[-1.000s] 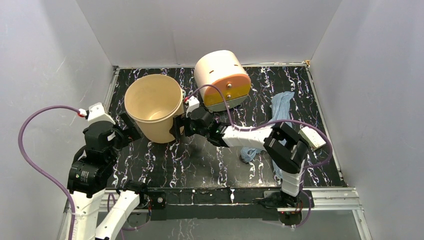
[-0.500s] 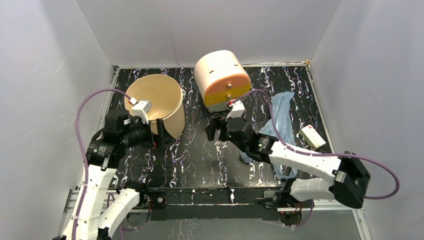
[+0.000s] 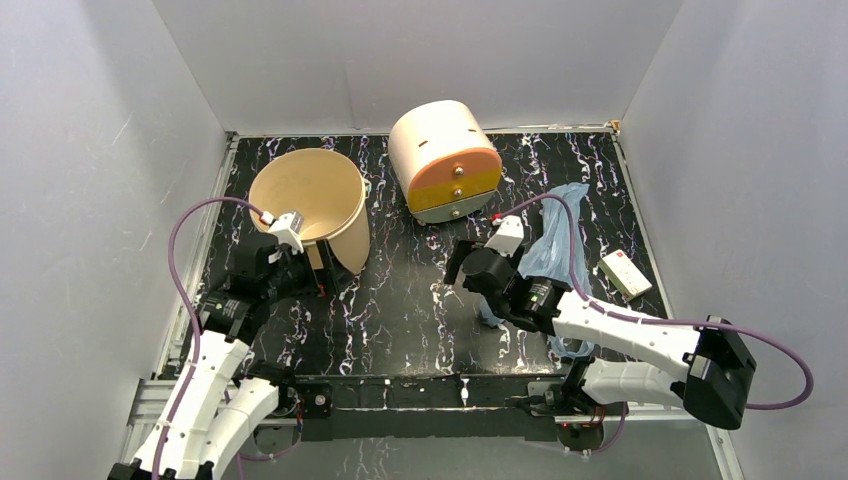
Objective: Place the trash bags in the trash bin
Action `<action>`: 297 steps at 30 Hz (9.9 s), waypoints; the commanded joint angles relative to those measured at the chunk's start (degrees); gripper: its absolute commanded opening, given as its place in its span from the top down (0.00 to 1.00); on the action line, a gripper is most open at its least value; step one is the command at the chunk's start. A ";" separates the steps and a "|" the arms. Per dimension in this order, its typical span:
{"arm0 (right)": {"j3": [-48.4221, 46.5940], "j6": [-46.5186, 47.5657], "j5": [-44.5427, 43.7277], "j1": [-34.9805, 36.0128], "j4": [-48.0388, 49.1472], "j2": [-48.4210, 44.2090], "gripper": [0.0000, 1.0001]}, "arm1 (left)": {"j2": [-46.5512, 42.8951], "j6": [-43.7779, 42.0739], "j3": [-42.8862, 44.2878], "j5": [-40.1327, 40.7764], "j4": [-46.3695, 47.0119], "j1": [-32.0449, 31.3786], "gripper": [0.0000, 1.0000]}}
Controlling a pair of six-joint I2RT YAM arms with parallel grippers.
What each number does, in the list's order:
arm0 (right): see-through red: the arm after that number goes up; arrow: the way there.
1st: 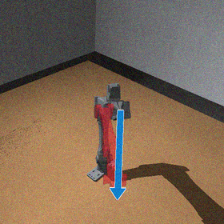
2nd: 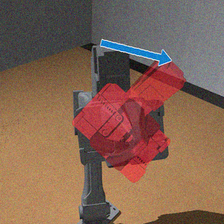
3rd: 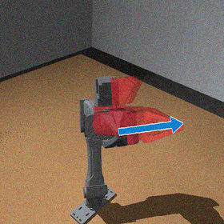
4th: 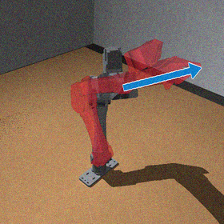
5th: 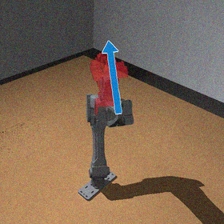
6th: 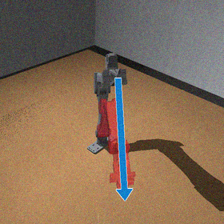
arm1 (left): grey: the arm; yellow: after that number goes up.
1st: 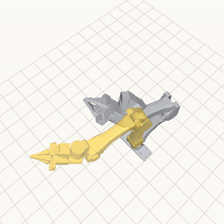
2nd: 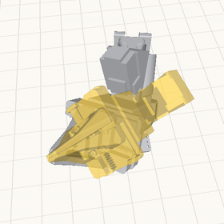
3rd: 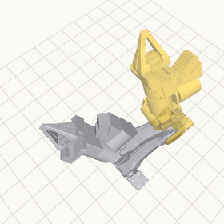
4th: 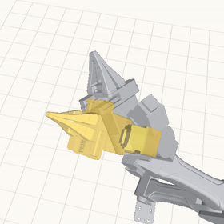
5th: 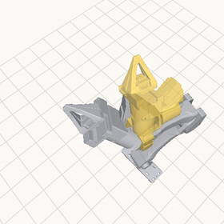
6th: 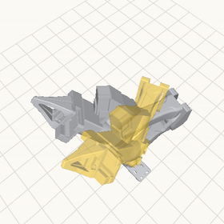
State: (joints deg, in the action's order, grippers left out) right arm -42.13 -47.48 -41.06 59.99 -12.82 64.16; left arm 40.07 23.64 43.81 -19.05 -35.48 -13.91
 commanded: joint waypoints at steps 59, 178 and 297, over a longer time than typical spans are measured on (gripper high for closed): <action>-18.73 19.22 10.93 -19.84 55.88 42.85 0.01 | 24.91 1.61 1.28 23.19 18.92 3.70 0.02; -5.58 26.20 86.24 -38.28 4.92 18.18 0.97 | 16.57 -1.77 -6.77 -6.27 20.60 3.63 0.03; -4.69 12.54 76.91 -36.70 13.45 25.20 1.00 | 17.29 11.84 -10.35 10.00 31.11 -16.74 0.18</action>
State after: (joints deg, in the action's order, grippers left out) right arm -47.00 -35.42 36.23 23.59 0.05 92.01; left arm 59.96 35.57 30.04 -6.37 -4.82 -31.07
